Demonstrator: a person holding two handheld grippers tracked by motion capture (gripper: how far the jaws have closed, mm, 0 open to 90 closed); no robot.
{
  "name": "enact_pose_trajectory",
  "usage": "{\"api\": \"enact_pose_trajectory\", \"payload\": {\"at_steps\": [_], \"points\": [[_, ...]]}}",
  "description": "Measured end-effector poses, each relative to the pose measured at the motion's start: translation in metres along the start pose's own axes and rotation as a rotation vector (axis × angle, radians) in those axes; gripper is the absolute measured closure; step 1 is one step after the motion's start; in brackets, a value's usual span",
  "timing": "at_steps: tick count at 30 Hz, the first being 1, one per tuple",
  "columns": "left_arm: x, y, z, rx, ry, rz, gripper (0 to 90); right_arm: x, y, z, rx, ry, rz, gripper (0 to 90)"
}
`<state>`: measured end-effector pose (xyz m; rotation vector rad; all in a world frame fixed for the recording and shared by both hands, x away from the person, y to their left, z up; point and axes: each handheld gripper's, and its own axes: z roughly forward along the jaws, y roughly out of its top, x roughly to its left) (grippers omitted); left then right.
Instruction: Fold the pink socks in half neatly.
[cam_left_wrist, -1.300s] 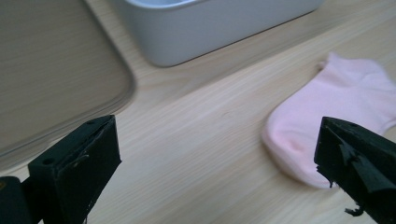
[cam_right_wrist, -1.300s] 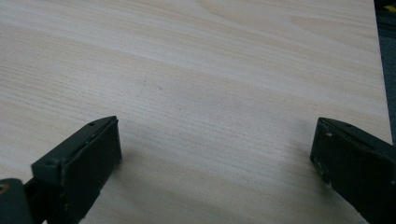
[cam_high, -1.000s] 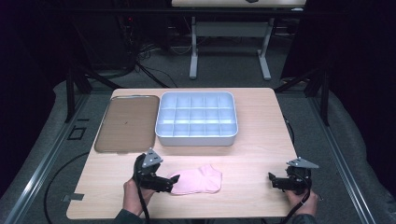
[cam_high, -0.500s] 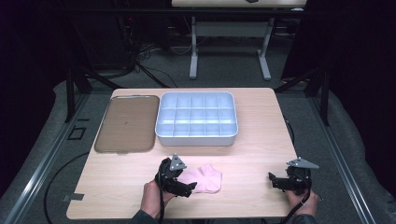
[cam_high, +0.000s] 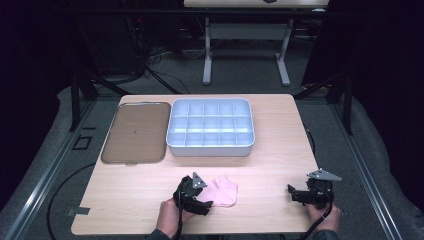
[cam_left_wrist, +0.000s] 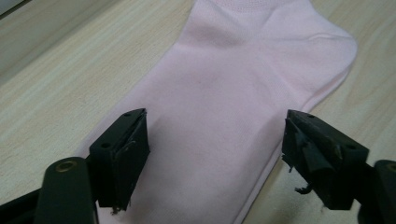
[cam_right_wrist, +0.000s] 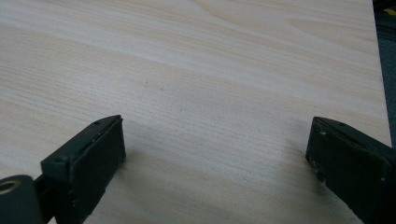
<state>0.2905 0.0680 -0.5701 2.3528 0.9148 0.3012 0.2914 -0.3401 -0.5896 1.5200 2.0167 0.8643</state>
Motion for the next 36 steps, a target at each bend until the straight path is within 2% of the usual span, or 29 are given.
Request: {"api": "enact_pose_trajectory", "payload": {"at_steps": [2, 9, 11, 14, 15, 17, 19, 27, 28, 32, 34, 36], "points": [[-0.001, 0.0, 0.0, 0.004, 0.011, 0.008, 25.6, 0.0, 0.0, 0.0, 0.0, 0.0, 0.0, 3.9], [-0.005, 0.0, -0.003, 0.001, 0.023, 0.016, 43.0, 0.0, 0.0, 0.0, -0.004, -0.006, 0.001, 4.4], [-0.006, 0.0, -0.003, -0.001, 0.024, 0.015, 45.1, 0.0, 0.0, 0.0, -0.001, -0.004, 0.001, 4.5], [-0.007, 0.0, -0.004, 0.003, 0.024, 0.021, 54.0, 0.0, 0.0, 0.0, -0.003, -0.005, 0.0, 4.6], [-0.008, 0.0, -0.004, 0.003, 0.026, 0.021, 60.7, 0.0, 0.0, 0.0, -0.003, -0.005, 0.001, 4.6], [-0.01, 0.0, -0.005, 0.002, 0.03, 0.024, 62.8, 0.0, 0.0, 0.0, -0.003, -0.005, 0.001, 4.6], [-0.012, 0.0, -0.005, -0.001, 0.031, 0.025, 71.3, 0.0, 0.0, 0.0, -0.003, -0.005, 0.001, 4.6], [-0.021, 0.007, 0.001, -0.018, 0.022, 0.018, 75.9, 0.0, 0.0, 0.0, -0.006, -0.009, 0.005, 5.3], [-0.024, 0.01, 0.004, -0.022, 0.013, 0.019, 76.0, 0.0, -0.001, -0.001, -0.011, -0.004, 0.005, 8.5], [-0.028, 0.016, 0.009, -0.029, 0.007, 0.025, 76.1, 0.0, -0.001, -0.001, -0.017, -0.001, 0.001, 9.2], [-0.029, 0.019, 0.013, -0.045, -0.01, 0.025, 75.0, 0.0, -0.001, -0.001, -0.016, -0.001, 0.002, 9.2], [-0.028, 0.021, 0.015, -0.055, -0.02, 0.021, 69.3, 0.0, -0.001, -0.001, -0.017, -0.001, 0.002, 9.3]]}}
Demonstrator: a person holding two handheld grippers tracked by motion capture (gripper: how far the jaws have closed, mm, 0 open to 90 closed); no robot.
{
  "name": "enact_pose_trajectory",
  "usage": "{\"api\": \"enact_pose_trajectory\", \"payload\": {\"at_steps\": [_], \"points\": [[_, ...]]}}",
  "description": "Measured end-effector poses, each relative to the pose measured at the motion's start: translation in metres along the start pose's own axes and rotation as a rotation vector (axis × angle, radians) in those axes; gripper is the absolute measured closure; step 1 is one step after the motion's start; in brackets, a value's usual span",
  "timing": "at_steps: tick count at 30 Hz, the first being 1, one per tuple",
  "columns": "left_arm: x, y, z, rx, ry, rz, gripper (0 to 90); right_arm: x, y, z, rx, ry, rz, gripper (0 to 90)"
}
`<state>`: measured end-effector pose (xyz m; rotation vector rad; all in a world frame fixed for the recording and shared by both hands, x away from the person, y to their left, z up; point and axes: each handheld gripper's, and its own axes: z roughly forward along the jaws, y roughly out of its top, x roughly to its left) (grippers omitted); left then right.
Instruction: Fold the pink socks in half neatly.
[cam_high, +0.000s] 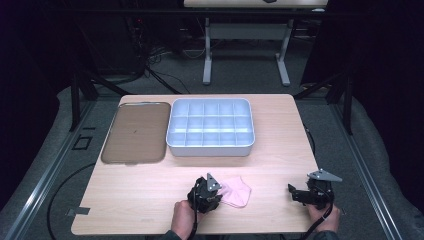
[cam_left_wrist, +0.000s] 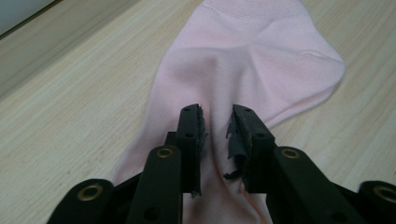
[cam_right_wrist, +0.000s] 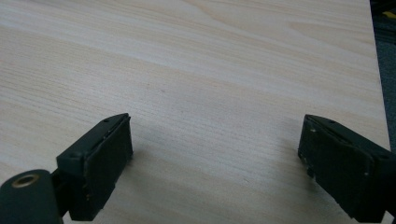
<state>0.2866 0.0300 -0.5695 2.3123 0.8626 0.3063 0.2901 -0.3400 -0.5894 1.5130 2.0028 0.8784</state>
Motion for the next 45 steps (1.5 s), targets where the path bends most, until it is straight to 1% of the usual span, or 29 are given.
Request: {"api": "enact_pose_trajectory", "payload": {"at_steps": [1, 2, 3, 4, 5, 7, 9, 12, 14, 16, 20, 21, 22, 24, 25, 26, 27, 28, 30, 31, 32, 33, 34, 35, 36, 39, 41, 43, 45], "points": [[0.002, 0.003, 0.002, -0.003, -0.024, 0.0, 63.2, 0.0, 0.0, 0.0, 0.0, 0.0, 0.0, 9.4], [0.002, 0.003, 0.002, -0.003, -0.024, 0.0, 54.8, 0.0, 0.0, 0.0, 0.0, 0.0, 0.0, 9.4], [0.003, 0.004, 0.002, -0.007, -0.042, 0.006, 54.8, 0.0, 0.0, 0.0, 0.0, 0.0, 0.0, 9.4], [0.004, 0.004, 0.001, -0.014, -0.061, 0.01, 45.2, 0.0, 0.0, 0.0, 0.0, 0.001, 0.0, 9.5], [0.005, 0.004, -0.002, -0.026, -0.064, 0.007, 39.7, 0.0, 0.0, 0.0, -0.001, 0.001, 0.001, 9.6], [0.01, 0.003, -0.012, -0.067, -0.069, -0.017, 33.4, 0.0, 0.0, -0.001, 0.003, 0.001, 0.0, 10.0], [0.018, 0.002, -0.023, -0.089, -0.046, -0.039, 30.1, 0.0, 0.0, -0.001, 0.006, 0.002, -0.003, 10.4], [0.031, -0.002, -0.036, -0.102, -0.018, -0.077, 29.5, 0.0, 0.0, -0.001, 0.007, 0.001, 0.001, 10.4], [0.039, -0.006, -0.042, -0.096, -0.012, -0.107, 29.6, 0.0, 0.001, -0.002, 0.019, 0.009, -0.005, 10.0], [0.044, -0.01, -0.045, -0.091, 0.004, -0.117, 31.1, 0.001, 0.002, -0.002, 0.028, 0.008, -0.005, 9.9], [0.048, -0.018, -0.046, -0.057, 0.016, -0.131, 35.3, 0.002, 0.002, -0.003, 0.033, 0.017, -0.014, 12.4], [0.049, -0.02, -0.046, -0.055, 0.023, -0.138, 37.0, 0.003, 0.002, -0.004, 0.028, 0.022, -0.003, 13.2], [0.05, -0.023, -0.046, -0.053, 0.018, -0.145, 38.6, 0.006, 0.003, -0.007, 0.022, 0.026, 0.003, 13.8], [0.05, -0.027, -0.045, -0.045, 0.022, -0.154, 41.9, 0.015, 0.007, -0.015, 0.004, 0.043, 0.003, 17.5], [0.05, -0.028, -0.044, -0.042, 0.02, -0.154, 43.3, 0.026, 0.014, -0.021, -0.003, 0.079, 0.009, 24.5], [0.049, -0.03, -0.043, -0.037, 0.015, -0.159, 43.3, 0.026, 0.014, -0.021, -0.003, 0.079, 0.009, 24.5], [0.05, -0.032, -0.043, -0.034, 0.009, -0.157, 44.1, 0.033, 0.018, -0.024, -0.001, 0.102, 0.009, 31.9], [0.049, -0.033, -0.042, -0.036, 0.007, -0.165, 45.3, 0.043, 0.023, -0.026, 0.008, 0.146, 0.003, 36.8], [0.048, -0.035, -0.041, -0.041, 0.004, -0.171, 48.3, 0.059, 0.03, -0.027, 0.028, 0.189, -0.022, 42.8], [0.048, -0.036, -0.04, -0.048, 0.004, -0.174, 52.0, 0.074, 0.034, -0.023, 0.04, 0.241, -0.02, 47.6], [0.049, -0.036, -0.04, -0.046, 0.005, -0.171, 52.0, 0.074, 0.034, -0.023, 0.04, 0.241, -0.02, 47.6], [0.049, -0.037, -0.039, -0.05, 0.014, -0.176, 53.4, 0.079, 0.036, -0.021, 0.05, 0.254, -0.019, 50.3], [0.049, -0.038, -0.039, -0.046, 0.012, -0.169, 55.0, 0.087, 0.038, -0.016, 0.072, 0.277, -0.02, 51.2], [0.049, -0.038, -0.039, -0.048, 0.013, -0.173, 56.3, 0.092, 0.039, -0.012, 0.081, 0.285, -0.024, 55.2], [0.049, -0.039, -0.038, -0.052, 0.015, -0.176, 57.6, 0.097, 0.04, -0.007, 0.087, 0.292, -0.024, 57.1], [0.05, -0.041, -0.038, -0.045, 0.01, -0.166, 61.5, 0.109, 0.041, 0.003, 0.117, 0.312, -0.011, 61.7], [0.049, -0.043, -0.036, -0.05, -0.007, -0.179, 64.0, 0.116, 0.041, 0.009, 0.132, 0.331, -0.018, 64.4], [0.049, -0.045, -0.034, -0.048, -0.004, -0.165, 64.9, 0.118, 0.041, 0.01, 0.135, 0.331, -0.02, 65.5], [0.048, -0.046, -0.033, -0.051, -0.007, -0.165, 66.5, 0.122, 0.041, 0.013, 0.146, 0.333, -0.029, 68.1]]}}
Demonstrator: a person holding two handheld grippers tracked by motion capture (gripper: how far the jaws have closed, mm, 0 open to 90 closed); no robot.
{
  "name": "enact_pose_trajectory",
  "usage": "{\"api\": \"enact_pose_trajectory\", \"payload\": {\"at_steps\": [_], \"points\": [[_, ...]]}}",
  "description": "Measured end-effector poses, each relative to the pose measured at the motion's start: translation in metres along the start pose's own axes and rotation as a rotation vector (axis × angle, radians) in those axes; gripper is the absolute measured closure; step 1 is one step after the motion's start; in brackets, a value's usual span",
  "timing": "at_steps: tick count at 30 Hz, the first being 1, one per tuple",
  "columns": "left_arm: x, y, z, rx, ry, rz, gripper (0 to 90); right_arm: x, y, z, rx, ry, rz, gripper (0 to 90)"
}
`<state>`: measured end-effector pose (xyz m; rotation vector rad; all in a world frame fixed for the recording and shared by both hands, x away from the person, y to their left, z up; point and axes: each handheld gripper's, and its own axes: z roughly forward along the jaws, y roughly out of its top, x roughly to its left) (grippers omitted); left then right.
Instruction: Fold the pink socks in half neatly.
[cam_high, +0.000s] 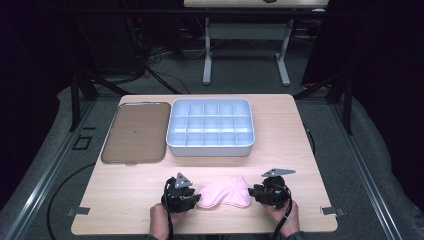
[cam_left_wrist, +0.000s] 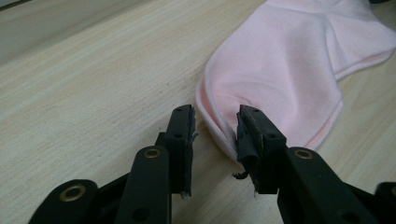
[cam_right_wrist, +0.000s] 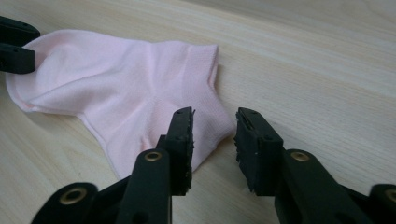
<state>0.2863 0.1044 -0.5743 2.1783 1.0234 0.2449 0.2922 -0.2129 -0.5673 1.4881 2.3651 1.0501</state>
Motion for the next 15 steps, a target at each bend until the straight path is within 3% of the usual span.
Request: {"api": "enact_pose_trajectory", "payload": {"at_steps": [5, 8, 12, 15], "points": [[0.0, -0.003, 0.0, -0.02, -0.014, 0.009, 69.7, 0.005, -0.003, 0.005, 0.019, -0.031, -0.045, 74.4], [0.001, -0.006, 0.0, -0.037, -0.018, 0.024, 73.5, 0.01, -0.004, 0.005, 0.019, -0.073, -0.106, 79.1], [0.004, -0.009, 0.0, -0.065, -0.025, 0.028, 78.3, 0.008, -0.006, 0.004, 0.014, -0.054, -0.109, 84.6], [0.007, -0.013, 0.0, -0.09, -0.04, 0.025, 80.7, 0.007, -0.006, 0.004, 0.01, -0.04, -0.083, 87.4]]}}
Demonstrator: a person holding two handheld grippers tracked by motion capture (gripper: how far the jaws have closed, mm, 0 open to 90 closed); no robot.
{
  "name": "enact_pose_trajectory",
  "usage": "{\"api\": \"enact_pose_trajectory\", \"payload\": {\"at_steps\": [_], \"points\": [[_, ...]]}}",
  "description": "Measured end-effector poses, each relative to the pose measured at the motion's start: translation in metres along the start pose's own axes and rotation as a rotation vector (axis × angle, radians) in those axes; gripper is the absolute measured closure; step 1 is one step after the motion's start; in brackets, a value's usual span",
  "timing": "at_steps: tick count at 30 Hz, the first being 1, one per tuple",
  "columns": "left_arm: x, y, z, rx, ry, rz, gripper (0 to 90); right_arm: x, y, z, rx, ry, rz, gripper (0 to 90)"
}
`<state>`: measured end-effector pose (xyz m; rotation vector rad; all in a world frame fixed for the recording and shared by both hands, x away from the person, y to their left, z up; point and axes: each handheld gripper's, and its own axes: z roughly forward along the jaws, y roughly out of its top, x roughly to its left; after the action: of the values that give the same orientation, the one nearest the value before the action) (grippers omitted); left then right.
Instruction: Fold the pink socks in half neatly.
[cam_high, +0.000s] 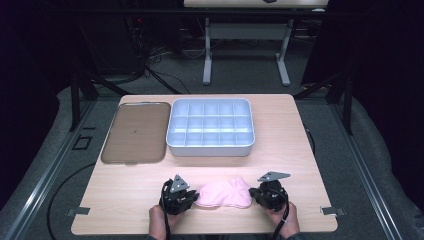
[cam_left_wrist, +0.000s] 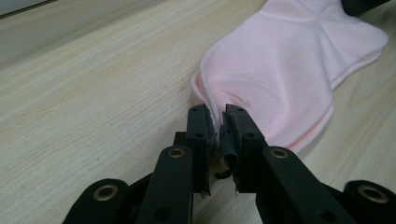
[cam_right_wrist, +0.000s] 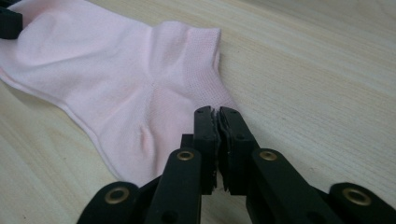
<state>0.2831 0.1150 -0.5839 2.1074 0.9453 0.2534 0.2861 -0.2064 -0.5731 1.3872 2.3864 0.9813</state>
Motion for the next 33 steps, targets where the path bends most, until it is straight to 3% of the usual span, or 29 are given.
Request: {"api": "enact_pose_trajectory", "payload": {"at_steps": [5, 8, 16, 33], "points": [[0.004, -0.008, 0.0, -0.053, -0.028, -0.007, 83.6, 0.0, -0.002, 0.0, -0.009, 0.008, 0.017, 89.4], [0.007, -0.008, 0.0, -0.052, -0.036, -0.023, 84.6, -0.003, -0.004, -0.001, -0.024, 0.022, 0.047, 89.9], [0.009, -0.008, 0.0, -0.052, -0.045, -0.041, 84.9, -0.003, -0.003, -0.006, -0.035, 0.005, 0.054, 90.0], [0.008, -0.008, 0.0, -0.055, -0.042, -0.035, 84.8, 0.019, 0.015, -0.03, -0.075, -0.004, -0.031, 89.9]]}}
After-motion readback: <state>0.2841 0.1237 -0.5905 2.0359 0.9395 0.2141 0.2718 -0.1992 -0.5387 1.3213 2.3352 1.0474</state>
